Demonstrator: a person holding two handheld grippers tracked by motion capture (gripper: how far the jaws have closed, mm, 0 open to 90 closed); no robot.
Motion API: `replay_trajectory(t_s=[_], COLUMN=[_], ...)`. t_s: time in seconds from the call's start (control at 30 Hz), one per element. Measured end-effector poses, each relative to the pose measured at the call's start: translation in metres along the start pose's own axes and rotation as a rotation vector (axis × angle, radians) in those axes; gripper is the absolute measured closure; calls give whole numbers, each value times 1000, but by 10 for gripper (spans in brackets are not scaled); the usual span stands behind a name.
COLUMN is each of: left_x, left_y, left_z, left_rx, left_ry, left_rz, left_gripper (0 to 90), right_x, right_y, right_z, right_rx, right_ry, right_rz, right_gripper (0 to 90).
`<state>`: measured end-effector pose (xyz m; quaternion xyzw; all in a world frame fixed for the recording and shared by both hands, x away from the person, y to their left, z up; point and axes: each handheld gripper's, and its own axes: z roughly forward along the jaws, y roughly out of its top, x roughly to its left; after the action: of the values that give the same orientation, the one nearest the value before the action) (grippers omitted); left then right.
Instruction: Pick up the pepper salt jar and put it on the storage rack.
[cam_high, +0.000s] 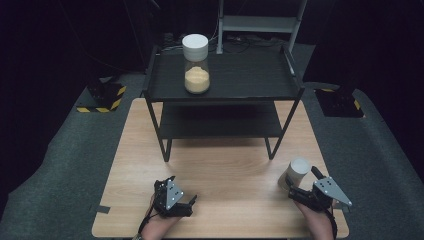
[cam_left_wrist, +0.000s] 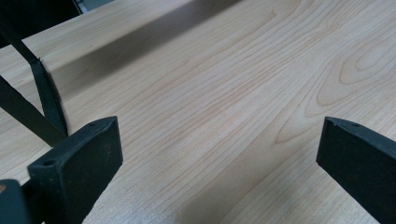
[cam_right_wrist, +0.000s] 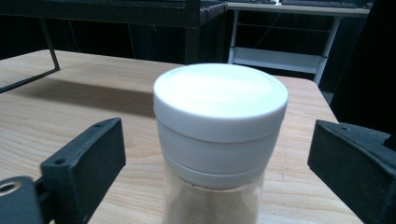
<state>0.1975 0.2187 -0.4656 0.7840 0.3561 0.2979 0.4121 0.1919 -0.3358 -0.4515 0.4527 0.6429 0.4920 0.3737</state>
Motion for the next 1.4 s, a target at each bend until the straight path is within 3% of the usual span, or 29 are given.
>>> replay_trajectory(t_s=[0.17, 0.3, 0.73, 1.4], left_x=[0, 0, 0, 0], left_y=[0, 0, 0, -1], left_z=[0, 0, 0, -1], left_rx=[0, 0, -2, -3], left_ry=[-1, 0, 1, -1], left_rz=[0, 1, 1, -7], left_gripper=[7, 7, 6, 7], right_x=[-3, -9, -10, -7], right_y=[-3, -7, -11, -15], right_z=[2, 4, 8, 9], right_rx=[5, 3, -15, -35], right_ry=[5, 35, 43, 32], right_rz=[15, 30, 37, 35], right_gripper=[111, 206, 315, 338])
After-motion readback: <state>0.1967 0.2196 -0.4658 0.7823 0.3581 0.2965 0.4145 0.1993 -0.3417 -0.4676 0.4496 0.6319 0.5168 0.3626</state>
